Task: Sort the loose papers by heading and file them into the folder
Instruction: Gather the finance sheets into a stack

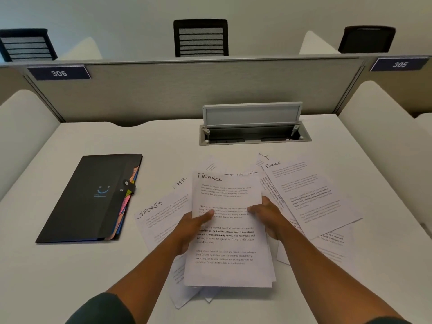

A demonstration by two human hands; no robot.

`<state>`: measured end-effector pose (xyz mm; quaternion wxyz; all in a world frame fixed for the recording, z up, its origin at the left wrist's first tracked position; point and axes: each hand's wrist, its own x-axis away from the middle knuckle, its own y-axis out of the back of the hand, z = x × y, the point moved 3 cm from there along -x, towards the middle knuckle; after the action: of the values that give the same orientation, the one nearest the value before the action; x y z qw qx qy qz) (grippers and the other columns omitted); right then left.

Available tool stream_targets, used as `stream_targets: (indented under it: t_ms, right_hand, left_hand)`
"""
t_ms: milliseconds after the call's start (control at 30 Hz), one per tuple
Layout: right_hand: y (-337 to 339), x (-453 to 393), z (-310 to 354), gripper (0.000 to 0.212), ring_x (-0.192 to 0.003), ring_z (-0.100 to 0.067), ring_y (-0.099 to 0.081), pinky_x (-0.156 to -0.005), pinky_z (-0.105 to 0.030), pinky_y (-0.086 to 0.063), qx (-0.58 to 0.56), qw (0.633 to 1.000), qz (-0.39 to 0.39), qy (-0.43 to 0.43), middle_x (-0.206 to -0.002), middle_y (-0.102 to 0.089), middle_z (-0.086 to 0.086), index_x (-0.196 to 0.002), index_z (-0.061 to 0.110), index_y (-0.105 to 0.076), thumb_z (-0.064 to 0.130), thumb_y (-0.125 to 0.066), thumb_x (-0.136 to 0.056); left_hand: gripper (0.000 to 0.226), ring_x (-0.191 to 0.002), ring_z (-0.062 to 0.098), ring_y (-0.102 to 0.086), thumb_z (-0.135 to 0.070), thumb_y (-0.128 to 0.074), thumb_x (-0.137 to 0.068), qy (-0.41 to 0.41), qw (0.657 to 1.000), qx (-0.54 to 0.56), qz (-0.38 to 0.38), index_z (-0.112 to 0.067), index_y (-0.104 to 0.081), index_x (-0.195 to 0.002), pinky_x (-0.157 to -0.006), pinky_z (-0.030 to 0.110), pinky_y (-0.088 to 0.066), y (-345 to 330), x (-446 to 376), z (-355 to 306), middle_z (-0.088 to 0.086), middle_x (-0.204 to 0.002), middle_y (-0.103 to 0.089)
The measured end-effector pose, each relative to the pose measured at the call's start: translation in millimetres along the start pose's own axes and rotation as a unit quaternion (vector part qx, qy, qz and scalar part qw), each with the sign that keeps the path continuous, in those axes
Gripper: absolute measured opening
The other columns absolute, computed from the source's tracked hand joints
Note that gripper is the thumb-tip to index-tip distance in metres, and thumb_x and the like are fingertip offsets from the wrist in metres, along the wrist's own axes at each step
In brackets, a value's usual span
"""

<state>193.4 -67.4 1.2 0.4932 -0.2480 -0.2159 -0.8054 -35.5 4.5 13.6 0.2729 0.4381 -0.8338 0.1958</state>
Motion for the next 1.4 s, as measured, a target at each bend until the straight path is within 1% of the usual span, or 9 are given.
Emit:
stream_targets:
  t_ms: [200, 333, 433, 567, 700, 867, 1067, 1233, 1400]
  right_hand:
    - [20, 2, 1, 0.048, -0.107, -0.023, -0.062, -0.096, -0.046, -0.052, -0.006, 0.999, -0.026, 0.017, -0.127, -0.062, -0.004, -0.132, 0.020, -0.049, 0.013, -0.061, -0.087]
    - [33, -1, 2, 0.051, -0.111, -0.021, -0.061, -0.097, -0.043, -0.052, 0.016, 0.999, -0.038, 0.026, -0.130, -0.060, -0.001, -0.138, 0.019, -0.047, 0.035, -0.060, -0.091]
    - [53, 1, 9, 0.033, -0.097, -0.017, -0.062, -0.082, -0.034, -0.052, 0.054, 0.990, -0.120, 0.052, -0.110, -0.064, 0.000, -0.113, 0.017, -0.058, 0.043, -0.056, -0.093]
    - [88, -1, 9, 0.017, -0.081, -0.016, -0.059, -0.060, -0.024, -0.042, 0.086, 0.966, -0.231, 0.074, -0.097, -0.065, -0.003, -0.098, 0.015, -0.058, 0.030, -0.062, -0.091]
    - [131, -12, 9, 0.015, -0.093, -0.022, -0.060, -0.073, -0.030, -0.046, 0.143, 0.940, -0.301, 0.076, -0.102, -0.063, -0.004, -0.098, 0.013, -0.059, 0.020, -0.064, -0.086]
    - [180, -25, 9, 0.041, -0.114, -0.031, -0.053, -0.091, -0.043, -0.052, 0.221, 0.916, -0.334, 0.020, -0.121, -0.056, -0.012, -0.119, 0.006, -0.058, 0.016, -0.066, -0.080]
    - [211, -40, 3, 0.051, -0.116, -0.034, -0.048, -0.095, -0.049, -0.049, 0.296, 0.882, -0.356, -0.083, -0.123, -0.047, -0.016, -0.122, 0.004, -0.052, 0.024, -0.067, -0.078]
    - [226, -53, 0, 0.057, -0.118, -0.034, -0.046, -0.097, -0.047, -0.045, 0.319, 0.875, -0.358, -0.067, -0.125, -0.047, -0.016, -0.125, 0.003, -0.050, 0.030, -0.068, -0.078]
    - [233, -67, 2, 0.070, -0.124, -0.034, -0.043, -0.100, -0.047, -0.041, 0.362, 0.871, -0.324, -0.069, -0.132, -0.044, -0.014, -0.133, 0.007, -0.045, 0.042, -0.071, -0.078]
  left_hand:
    - [0.036, -0.092, 0.030, -0.074, -0.023, -0.074, -0.086, -0.008, 0.999, -0.040, 0.017, -0.011, -0.065, -0.119, -0.084, 0.049, -0.059, -13, -11, 0, 0.009, -0.104, -0.076]
    - [0.032, -0.090, 0.026, -0.075, -0.023, -0.073, -0.087, -0.015, 0.998, -0.062, 0.017, -0.012, -0.066, -0.116, -0.078, 0.041, -0.061, -29, -20, -2, 0.006, -0.102, -0.077]
    - [0.030, -0.089, 0.024, -0.075, -0.022, -0.073, -0.088, -0.021, 0.998, -0.065, -0.001, -0.012, -0.066, -0.115, -0.080, 0.041, -0.060, -36, -27, -4, 0.005, -0.099, -0.077]
    - [0.029, -0.091, 0.024, -0.075, -0.022, -0.072, -0.088, -0.024, 0.997, -0.063, -0.022, -0.012, -0.066, -0.115, -0.078, 0.039, -0.061, -43, -34, -4, 0.005, -0.101, -0.077]
    - [0.025, -0.090, 0.026, -0.074, -0.021, -0.069, -0.091, -0.019, 0.998, -0.058, -0.034, -0.013, -0.066, -0.114, -0.078, 0.041, -0.061, -51, -41, -2, 0.005, -0.101, -0.077]
    - [0.026, -0.090, 0.028, -0.075, -0.022, -0.068, -0.091, -0.013, 0.997, -0.061, -0.036, -0.013, -0.064, -0.115, -0.084, 0.051, -0.059, -63, -49, 1, 0.005, -0.101, -0.077]
    - [0.027, -0.089, 0.028, -0.075, -0.022, -0.068, -0.091, -0.022, 0.997, -0.052, -0.045, -0.015, -0.063, -0.116, -0.084, 0.052, -0.059, -78, -58, 1, 0.004, -0.101, -0.077]
    - [0.029, -0.092, 0.028, -0.074, -0.025, -0.069, -0.091, -0.020, 0.997, -0.050, -0.049, -0.016, -0.063, -0.118, -0.087, 0.054, -0.057, -87, -65, -1, 0.004, -0.104, -0.076]
    - [0.024, -0.088, 0.025, -0.074, -0.024, -0.069, -0.091, -0.015, 0.996, -0.057, -0.065, -0.020, -0.063, -0.113, -0.079, 0.046, -0.060, -95, -73, -2, 0.002, -0.102, -0.076]
